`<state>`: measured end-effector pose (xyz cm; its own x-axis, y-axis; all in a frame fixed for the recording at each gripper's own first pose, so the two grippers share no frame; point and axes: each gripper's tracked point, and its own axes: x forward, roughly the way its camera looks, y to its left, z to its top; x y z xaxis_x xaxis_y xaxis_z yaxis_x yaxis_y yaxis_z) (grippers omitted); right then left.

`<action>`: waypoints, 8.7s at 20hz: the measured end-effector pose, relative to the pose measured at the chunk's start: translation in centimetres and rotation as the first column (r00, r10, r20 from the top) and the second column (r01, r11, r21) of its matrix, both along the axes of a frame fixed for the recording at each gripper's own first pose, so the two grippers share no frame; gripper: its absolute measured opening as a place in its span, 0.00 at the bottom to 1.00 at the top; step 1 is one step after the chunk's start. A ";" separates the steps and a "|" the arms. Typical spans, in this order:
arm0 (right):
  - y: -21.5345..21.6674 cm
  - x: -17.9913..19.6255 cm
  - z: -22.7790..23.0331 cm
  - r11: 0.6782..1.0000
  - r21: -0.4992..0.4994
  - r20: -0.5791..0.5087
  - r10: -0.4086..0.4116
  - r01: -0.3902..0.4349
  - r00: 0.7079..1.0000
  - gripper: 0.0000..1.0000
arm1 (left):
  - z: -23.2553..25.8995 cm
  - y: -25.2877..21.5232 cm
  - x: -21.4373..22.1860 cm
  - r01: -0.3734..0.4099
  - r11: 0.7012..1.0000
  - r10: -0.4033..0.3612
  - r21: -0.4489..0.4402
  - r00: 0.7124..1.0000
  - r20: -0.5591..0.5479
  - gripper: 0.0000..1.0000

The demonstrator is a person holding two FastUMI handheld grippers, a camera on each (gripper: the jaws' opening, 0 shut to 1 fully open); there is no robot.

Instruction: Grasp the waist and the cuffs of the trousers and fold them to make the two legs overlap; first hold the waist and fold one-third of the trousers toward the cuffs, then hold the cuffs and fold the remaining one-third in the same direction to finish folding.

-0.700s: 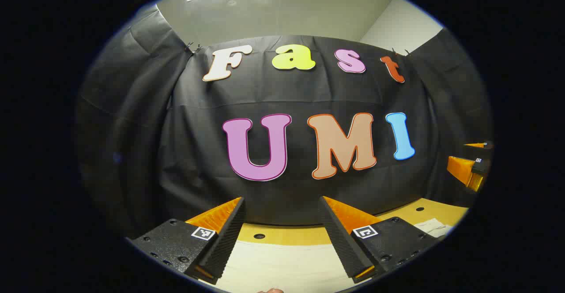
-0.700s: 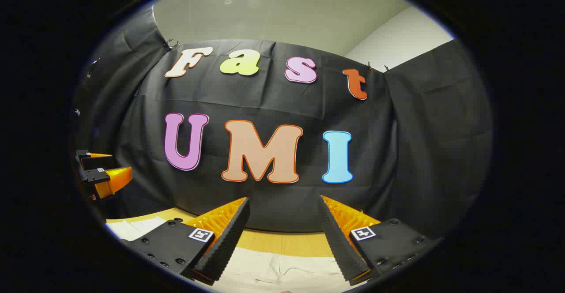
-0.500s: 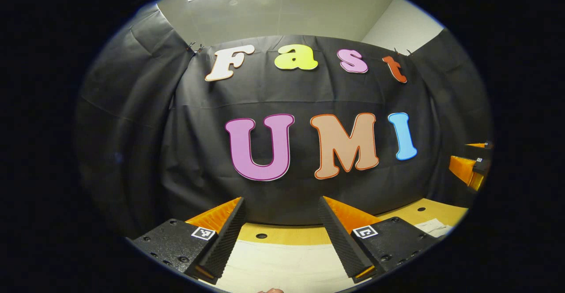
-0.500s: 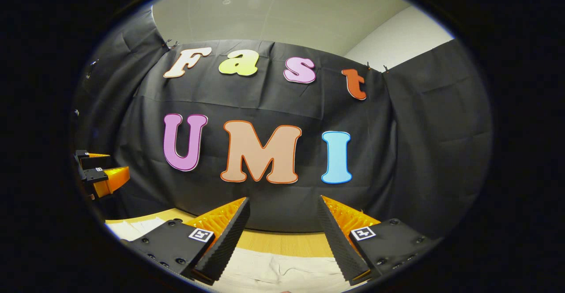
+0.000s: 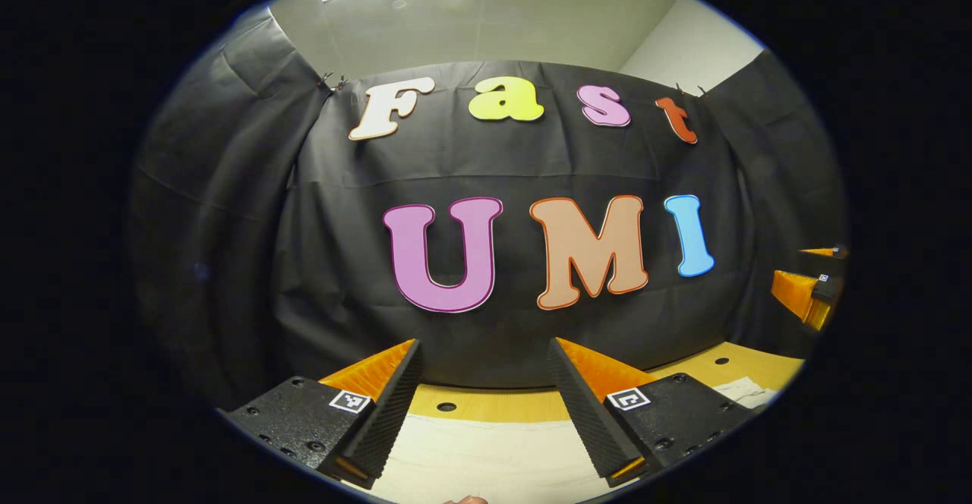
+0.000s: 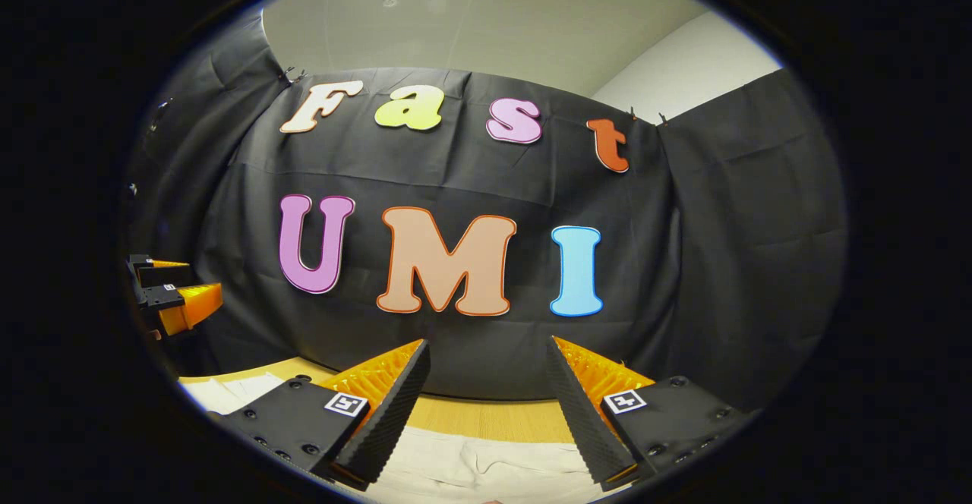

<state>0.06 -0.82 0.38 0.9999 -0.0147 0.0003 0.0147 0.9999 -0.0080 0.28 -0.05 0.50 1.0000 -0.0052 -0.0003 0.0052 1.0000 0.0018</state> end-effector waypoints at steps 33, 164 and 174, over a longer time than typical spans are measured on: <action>-16.0 -5.5 -8.5 0.832 -0.555 -0.145 -0.088 -0.007 0.986 0.98 | -3.2 -2.7 0.6 0.005 1.000 -0.004 0.004 0.999 -0.048 0.96; -16.5 -13.8 -39.1 0.256 -0.616 -0.778 -0.046 -0.745 0.627 0.03 | -37.9 19.5 -17.4 0.825 0.353 0.128 0.441 0.425 -0.896 0.00; -17.2 -10.2 -32.4 0.313 -0.713 -0.668 -0.029 -0.628 0.744 0.02 | -32.9 18.5 -13.2 0.657 0.540 0.164 0.526 0.530 -0.832 0.00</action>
<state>-10.18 -18.01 -32.05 0.7527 -0.0338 -0.6574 -0.6186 0.3052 -0.7240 -12.90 18.44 -32.42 0.5268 0.1615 -0.8345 0.6608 0.5398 0.5215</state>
